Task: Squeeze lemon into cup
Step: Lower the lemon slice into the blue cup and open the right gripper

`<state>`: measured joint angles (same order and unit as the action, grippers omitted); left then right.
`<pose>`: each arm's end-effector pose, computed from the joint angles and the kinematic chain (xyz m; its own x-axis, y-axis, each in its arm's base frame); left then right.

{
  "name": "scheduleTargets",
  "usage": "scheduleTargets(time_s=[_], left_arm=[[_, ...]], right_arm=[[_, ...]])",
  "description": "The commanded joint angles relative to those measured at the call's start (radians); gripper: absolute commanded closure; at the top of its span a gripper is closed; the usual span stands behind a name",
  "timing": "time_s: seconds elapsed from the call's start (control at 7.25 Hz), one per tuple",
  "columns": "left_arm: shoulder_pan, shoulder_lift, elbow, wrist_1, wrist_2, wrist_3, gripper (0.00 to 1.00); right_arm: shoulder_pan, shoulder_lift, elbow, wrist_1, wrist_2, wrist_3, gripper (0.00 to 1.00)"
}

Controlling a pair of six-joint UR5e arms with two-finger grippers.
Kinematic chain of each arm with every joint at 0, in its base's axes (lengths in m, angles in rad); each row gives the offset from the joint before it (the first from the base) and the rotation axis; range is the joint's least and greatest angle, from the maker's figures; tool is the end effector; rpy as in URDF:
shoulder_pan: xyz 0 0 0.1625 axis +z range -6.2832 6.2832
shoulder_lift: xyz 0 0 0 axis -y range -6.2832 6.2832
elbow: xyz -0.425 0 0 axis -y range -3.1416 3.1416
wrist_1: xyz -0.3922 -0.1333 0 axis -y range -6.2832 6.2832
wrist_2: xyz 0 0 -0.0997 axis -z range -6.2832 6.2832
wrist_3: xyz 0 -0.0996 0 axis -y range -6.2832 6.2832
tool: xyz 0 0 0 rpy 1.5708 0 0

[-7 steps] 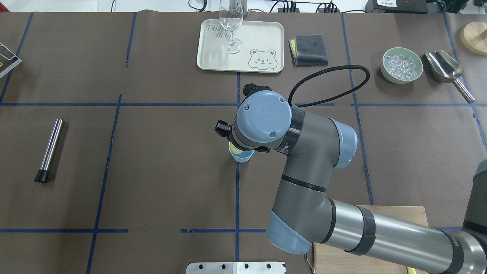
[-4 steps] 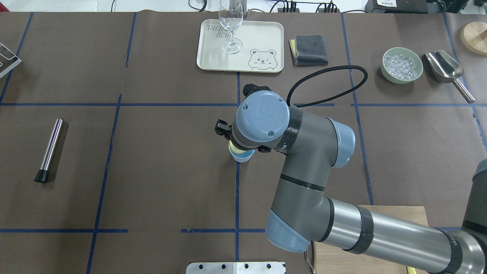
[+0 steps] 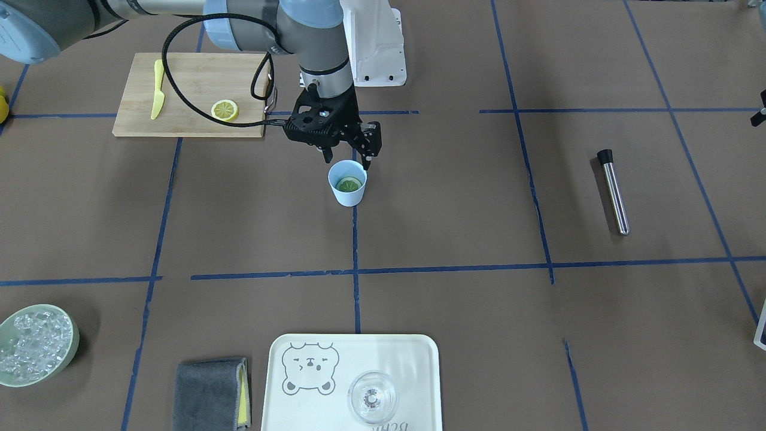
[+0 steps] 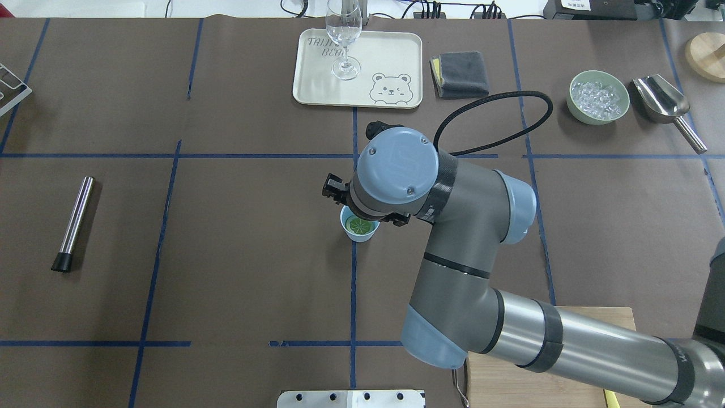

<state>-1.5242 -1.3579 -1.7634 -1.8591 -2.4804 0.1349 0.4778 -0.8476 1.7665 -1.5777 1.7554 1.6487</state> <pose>-0.0353 -0.4168 0.6184 0.5921 0.3648 -0.7186 -0.1257 0.9226 0.3648 -0.5311 -0.4045 0.1504 0.5168 0.3538 0.7796 -0.3645 0.9149 -0.1736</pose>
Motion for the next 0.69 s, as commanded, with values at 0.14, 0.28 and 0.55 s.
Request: scheduleTargets(time_s=[0.14, 0.28, 0.55], left_arm=[[0.148, -0.07, 0.002, -0.061, 0.015, -0.432, 0.0], [0.22, -0.108, 0.007, -0.101, 0.018, -0.589, 0.0], [0.358, -0.163, 0.007, -0.121, 0.163, -0.769, 0.0]], right_arm=[[0.134, -0.313, 0.307, -0.007, 0.191, -0.172, 0.0], [0.189, -0.393, 0.338, -0.001, 0.246, -0.252, 0.0], [0.304, -0.545, 0.361, 0.005, 0.306, -0.488, 0.0]])
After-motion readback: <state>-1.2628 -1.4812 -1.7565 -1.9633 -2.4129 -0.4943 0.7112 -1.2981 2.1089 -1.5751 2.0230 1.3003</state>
